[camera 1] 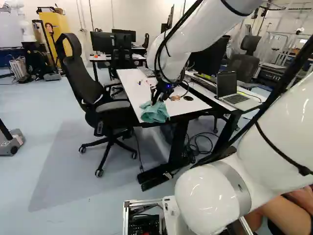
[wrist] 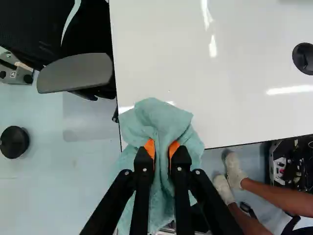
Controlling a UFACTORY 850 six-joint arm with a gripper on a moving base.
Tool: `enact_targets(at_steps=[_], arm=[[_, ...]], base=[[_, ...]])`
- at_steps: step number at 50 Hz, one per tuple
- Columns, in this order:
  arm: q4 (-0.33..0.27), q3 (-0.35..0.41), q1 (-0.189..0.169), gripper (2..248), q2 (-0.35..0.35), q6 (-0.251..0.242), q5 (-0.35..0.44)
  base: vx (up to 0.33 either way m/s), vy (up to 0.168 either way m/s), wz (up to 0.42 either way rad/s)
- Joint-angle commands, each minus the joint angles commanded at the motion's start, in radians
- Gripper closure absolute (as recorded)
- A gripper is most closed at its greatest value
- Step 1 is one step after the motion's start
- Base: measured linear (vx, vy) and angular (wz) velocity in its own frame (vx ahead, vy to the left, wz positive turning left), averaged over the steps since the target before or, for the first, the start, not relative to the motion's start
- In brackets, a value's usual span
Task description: Clean the table with the green towel
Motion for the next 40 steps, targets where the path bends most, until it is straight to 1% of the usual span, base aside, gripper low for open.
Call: enact_targets(at_steps=[15, 40], arm=[[0.0, -0.035, -0.039, 199, -0.038, 0.0, 0.004], [0.0, -0.093, -0.137, 199, -0.099, 0.0, 0.004]], base=[[0.0, 0.0, 0.0], [0.0, 0.0, 0.0]])
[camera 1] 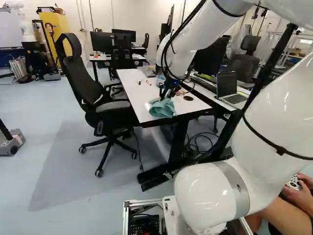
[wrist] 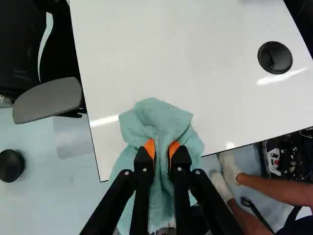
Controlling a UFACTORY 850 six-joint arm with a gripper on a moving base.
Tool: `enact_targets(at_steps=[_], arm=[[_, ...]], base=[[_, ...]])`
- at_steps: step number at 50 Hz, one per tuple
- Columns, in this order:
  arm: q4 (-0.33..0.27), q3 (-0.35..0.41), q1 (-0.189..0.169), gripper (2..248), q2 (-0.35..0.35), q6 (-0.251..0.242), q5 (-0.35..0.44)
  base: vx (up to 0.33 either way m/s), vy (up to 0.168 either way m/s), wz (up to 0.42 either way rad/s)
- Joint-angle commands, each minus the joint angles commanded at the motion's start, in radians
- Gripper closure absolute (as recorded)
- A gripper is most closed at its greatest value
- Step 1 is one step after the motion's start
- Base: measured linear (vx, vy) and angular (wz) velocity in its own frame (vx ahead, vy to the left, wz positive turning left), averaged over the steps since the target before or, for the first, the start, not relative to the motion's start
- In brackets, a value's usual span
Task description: Clean the table with the green towel
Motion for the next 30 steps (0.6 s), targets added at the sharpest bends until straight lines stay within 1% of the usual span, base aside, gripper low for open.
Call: enact_targets(at_steps=[30], arm=[[0.0, -0.081, -0.115, 199, -0.081, 0.0, 0.0]], base=[[0.0, 0.0, 0.0]])
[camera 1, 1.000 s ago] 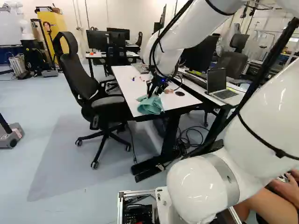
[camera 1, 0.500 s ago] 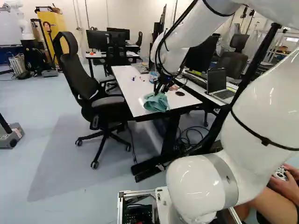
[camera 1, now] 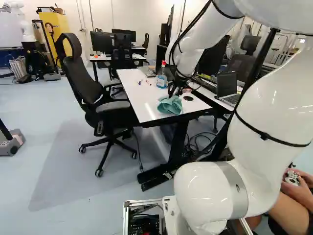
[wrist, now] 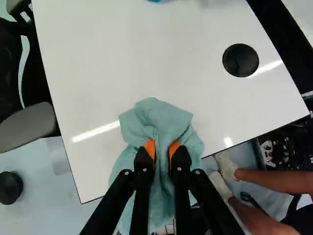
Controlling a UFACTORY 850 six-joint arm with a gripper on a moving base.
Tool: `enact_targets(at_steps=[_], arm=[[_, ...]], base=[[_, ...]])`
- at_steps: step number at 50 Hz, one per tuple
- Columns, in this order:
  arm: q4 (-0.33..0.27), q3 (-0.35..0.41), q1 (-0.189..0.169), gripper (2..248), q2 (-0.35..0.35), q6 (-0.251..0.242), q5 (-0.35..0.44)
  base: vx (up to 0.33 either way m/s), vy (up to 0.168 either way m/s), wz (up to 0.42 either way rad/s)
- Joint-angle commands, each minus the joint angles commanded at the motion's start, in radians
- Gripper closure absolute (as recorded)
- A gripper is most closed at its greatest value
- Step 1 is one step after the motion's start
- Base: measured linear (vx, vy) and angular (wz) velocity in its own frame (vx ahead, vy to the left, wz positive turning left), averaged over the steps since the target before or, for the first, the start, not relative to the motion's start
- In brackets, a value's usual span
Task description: Clean the table with the green towel
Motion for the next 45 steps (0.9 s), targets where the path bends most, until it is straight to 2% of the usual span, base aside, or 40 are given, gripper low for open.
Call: enact_targets(at_steps=[30, 45], arm=[[0.0, -0.104, -0.101, 199, -0.098, 0.0, 0.0], [0.0, -0.167, -0.141, 199, -0.155, 0.0, 0.0]], base=[[0.0, 0.0, 0.0], [0.0, 0.0, 0.0]])
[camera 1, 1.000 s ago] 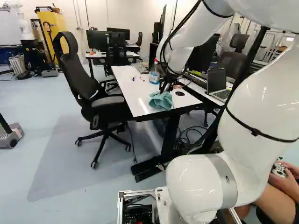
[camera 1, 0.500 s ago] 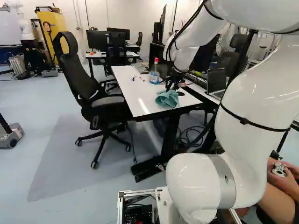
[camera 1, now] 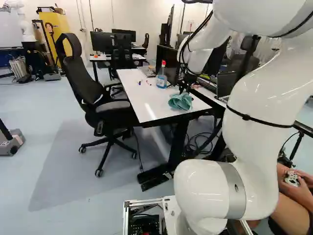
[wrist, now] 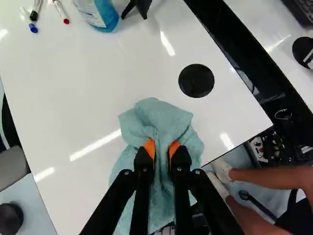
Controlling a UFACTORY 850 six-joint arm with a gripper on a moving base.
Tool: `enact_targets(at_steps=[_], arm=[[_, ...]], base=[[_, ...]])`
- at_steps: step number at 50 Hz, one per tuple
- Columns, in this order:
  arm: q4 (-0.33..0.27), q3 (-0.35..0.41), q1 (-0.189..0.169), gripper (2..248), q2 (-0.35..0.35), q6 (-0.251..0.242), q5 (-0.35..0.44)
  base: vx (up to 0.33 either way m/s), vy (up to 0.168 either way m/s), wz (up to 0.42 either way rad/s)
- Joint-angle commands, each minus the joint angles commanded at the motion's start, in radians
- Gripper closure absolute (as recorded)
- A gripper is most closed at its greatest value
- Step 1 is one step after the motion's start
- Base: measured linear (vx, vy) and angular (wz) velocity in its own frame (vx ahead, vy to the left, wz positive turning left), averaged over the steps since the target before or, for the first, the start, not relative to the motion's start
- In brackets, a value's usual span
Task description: Clean the table with the green towel
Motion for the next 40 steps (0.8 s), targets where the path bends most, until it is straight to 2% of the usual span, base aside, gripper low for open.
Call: enact_targets(at_steps=[40], arm=[[0.0, -0.107, -0.116, 199, -0.092, 0.0, 0.0]], base=[[0.0, 0.0, 0.0]])
